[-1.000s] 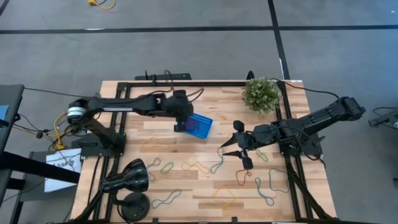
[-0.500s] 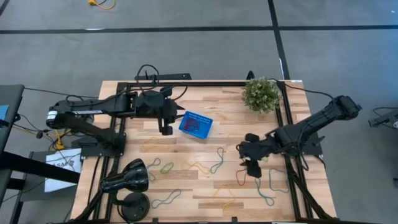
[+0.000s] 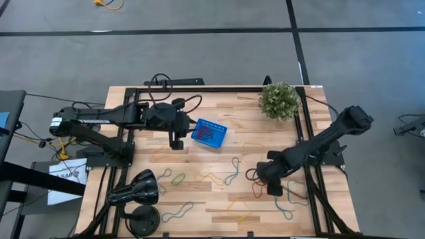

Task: Pick and place items into bin
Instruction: Put the red rubber band into the blue bin, then put the yellow rubber band into the blue bin

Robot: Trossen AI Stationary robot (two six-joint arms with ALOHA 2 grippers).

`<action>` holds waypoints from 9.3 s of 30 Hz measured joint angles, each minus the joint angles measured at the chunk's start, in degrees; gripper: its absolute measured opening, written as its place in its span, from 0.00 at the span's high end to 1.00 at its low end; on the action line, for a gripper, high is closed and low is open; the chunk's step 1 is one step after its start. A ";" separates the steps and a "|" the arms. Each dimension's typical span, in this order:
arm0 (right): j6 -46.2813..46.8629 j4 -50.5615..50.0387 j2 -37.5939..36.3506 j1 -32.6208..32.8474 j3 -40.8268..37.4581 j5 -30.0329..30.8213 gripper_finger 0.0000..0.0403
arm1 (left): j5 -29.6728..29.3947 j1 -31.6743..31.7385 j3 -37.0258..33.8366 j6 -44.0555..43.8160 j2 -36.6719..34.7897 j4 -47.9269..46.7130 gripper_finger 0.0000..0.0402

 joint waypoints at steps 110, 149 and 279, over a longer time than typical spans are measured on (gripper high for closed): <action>-60.82 79.06 19.20 -32.34 9.20 22.82 1.00 | -23.87 -2.68 -0.04 -11.69 0.00 -1.85 0.75; -63.15 76.66 18.98 -29.97 10.50 33.39 1.00 | -23.92 -2.68 -0.04 -12.30 0.02 -3.56 0.75; -29.32 49.93 8.84 -11.06 10.41 4.28 0.41 | 1.11 -2.66 -42.65 -33.70 0.00 15.57 0.75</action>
